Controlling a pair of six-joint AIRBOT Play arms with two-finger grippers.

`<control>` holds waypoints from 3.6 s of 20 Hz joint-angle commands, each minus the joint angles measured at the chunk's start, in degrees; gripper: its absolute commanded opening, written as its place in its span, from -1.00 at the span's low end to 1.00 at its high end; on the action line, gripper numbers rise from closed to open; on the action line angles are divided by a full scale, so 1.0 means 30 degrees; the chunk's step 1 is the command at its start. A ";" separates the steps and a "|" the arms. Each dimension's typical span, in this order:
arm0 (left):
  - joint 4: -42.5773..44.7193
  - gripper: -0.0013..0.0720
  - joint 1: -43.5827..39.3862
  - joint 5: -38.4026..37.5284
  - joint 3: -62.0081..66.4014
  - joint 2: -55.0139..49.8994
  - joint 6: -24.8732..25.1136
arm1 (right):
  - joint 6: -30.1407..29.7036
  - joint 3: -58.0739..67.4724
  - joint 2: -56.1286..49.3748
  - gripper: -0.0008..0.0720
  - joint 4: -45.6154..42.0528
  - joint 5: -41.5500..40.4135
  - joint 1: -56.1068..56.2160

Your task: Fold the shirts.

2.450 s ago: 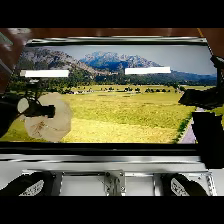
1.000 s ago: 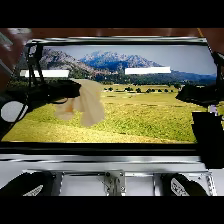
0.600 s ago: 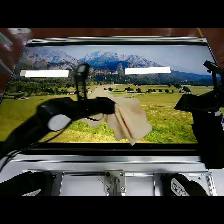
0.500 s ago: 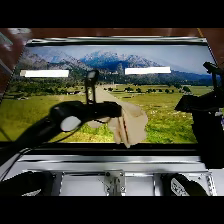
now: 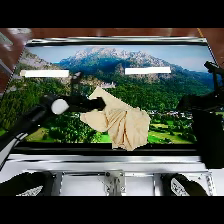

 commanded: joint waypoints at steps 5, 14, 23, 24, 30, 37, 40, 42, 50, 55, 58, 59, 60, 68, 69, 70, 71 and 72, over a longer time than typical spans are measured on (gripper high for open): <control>-0.3002 0.85 0.4998 -0.2521 -0.7446 0.1472 0.1457 | -0.0029 -0.0729 -0.0015 0.73 -0.0095 -0.0517 0.0015; -1.3595 0.89 0.4575 0.2951 -0.9092 -0.1923 0.7453 | -0.0299 -0.4393 -0.0015 0.73 -0.0066 -0.2324 0.0015; -1.5642 -0.86 0.3592 0.4182 -0.8153 -0.2492 0.8444 | -0.0546 -1.1001 -0.0015 0.74 0.3147 -0.5129 0.0015; -1.5642 -0.86 0.3599 0.3497 -0.7825 -0.2455 0.9333 | -0.0495 -1.1766 -0.0015 0.74 0.4124 -0.5996 0.0015; -1.5620 -0.86 0.3614 0.1282 -0.7096 -0.1851 1.1234 | -0.0495 -1.5271 -0.0015 0.73 0.8160 -0.9989 0.0015; -1.5620 -0.86 0.3614 0.0204 -0.7089 -0.1107 1.1817 | -0.0051 -1.7063 -0.0153 0.73 0.8568 -1.0979 0.0022; -1.5628 -0.86 0.3628 0.0459 -0.7067 -0.1107 1.1810 | -0.0160 -1.7085 -0.1770 0.73 0.9435 -1.1424 0.1086; -1.5620 -0.86 0.3628 0.0430 -0.7067 -0.1107 1.1803 | -0.0510 -1.7085 -0.2798 0.72 1.0579 -1.2517 0.2514; -1.5402 -0.86 0.6499 -0.0255 -0.6003 0.1020 1.2582 | -0.1916 -1.4746 -0.1851 -0.79 1.1460 -1.2670 0.3126; -1.0032 -0.87 0.8633 -0.0918 -0.1486 0.5887 1.2699 | -0.4801 -0.8327 0.3621 -0.79 1.0936 -0.9901 0.0758; -0.8510 -0.87 0.9355 -0.0627 0.2390 0.8641 1.2080 | -0.4721 -0.3606 0.6462 -0.79 1.0907 -1.0652 0.0066; -0.8459 -0.87 0.9559 -0.0510 0.3679 0.9289 1.1672 | -0.4524 -0.2004 0.7133 -0.79 1.0928 -1.1009 0.0000; -0.8451 -0.87 0.9602 -0.0437 0.4823 0.9785 1.1489 | -0.4393 -0.0634 0.7592 -0.79 1.0921 -1.1329 0.0000; -0.5763 -0.87 0.9581 -0.0306 0.9901 1.1846 1.2050 | -0.3512 0.6178 0.8058 -0.79 1.0841 -1.1635 0.0000; -0.4707 -0.87 0.9581 -0.0306 0.9945 1.2087 1.1555 | -0.3512 0.6557 0.8065 -0.79 1.0681 -1.1468 0.0000; -0.3504 -0.87 0.9581 -0.0561 0.9938 1.2276 1.0892 | -0.3461 0.6841 0.8065 -0.79 1.0309 -1.1154 0.0000; -0.2229 -0.87 0.9581 -0.1071 0.9938 1.2386 1.0265 | -0.3242 0.7111 0.8065 -0.79 0.9559 -1.0571 0.0000; -0.0896 -0.87 0.9581 -0.1880 0.9938 1.2429 0.9632 | -0.2994 0.7293 0.8065 -0.79 0.8604 -0.9843 0.0000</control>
